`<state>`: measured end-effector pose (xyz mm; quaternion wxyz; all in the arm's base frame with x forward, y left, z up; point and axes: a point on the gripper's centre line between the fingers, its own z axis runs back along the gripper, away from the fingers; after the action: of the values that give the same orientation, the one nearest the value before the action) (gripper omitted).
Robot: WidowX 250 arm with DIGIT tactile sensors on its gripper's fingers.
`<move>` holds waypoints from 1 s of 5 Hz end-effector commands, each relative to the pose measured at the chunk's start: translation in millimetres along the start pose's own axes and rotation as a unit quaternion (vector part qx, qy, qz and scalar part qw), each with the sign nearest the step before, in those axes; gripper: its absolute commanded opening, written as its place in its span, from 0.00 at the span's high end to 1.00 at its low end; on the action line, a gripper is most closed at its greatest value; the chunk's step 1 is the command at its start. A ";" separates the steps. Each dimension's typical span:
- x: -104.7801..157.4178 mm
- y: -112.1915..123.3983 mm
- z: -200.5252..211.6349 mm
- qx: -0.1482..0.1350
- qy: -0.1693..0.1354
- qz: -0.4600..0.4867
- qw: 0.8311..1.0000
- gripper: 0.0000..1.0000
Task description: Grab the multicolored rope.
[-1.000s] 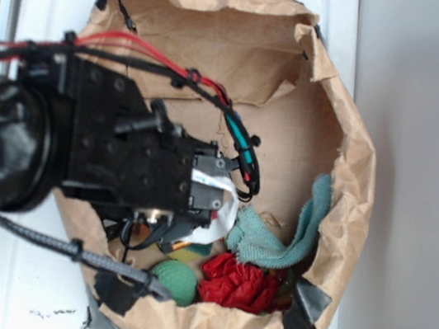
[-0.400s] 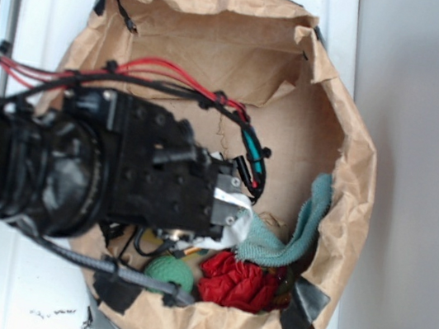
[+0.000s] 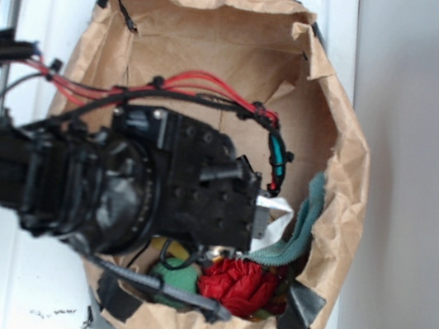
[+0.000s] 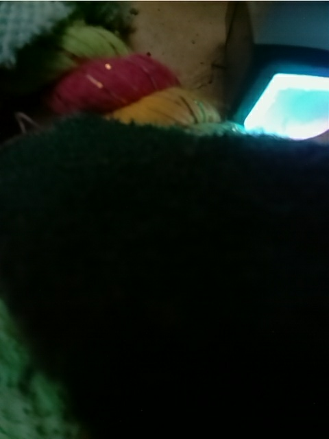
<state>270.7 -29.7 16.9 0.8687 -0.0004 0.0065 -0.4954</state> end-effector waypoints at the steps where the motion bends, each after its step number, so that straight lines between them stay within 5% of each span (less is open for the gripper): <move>1: 16.4 2.5 4.9 0.010 -0.018 0.000 1.000 0.00; 3: 26.1 -6.3 -11.2 -0.008 -0.018 -0.012 1.000 0.00; 4: 25.8 -9.6 -13.4 -0.003 -0.016 -0.014 1.000 0.59; 5: 22.7 -8.9 -12.4 0.000 -0.014 -0.007 1.000 1.00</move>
<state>273.7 -35.0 12.3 0.8726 -0.0101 0.0041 -0.4884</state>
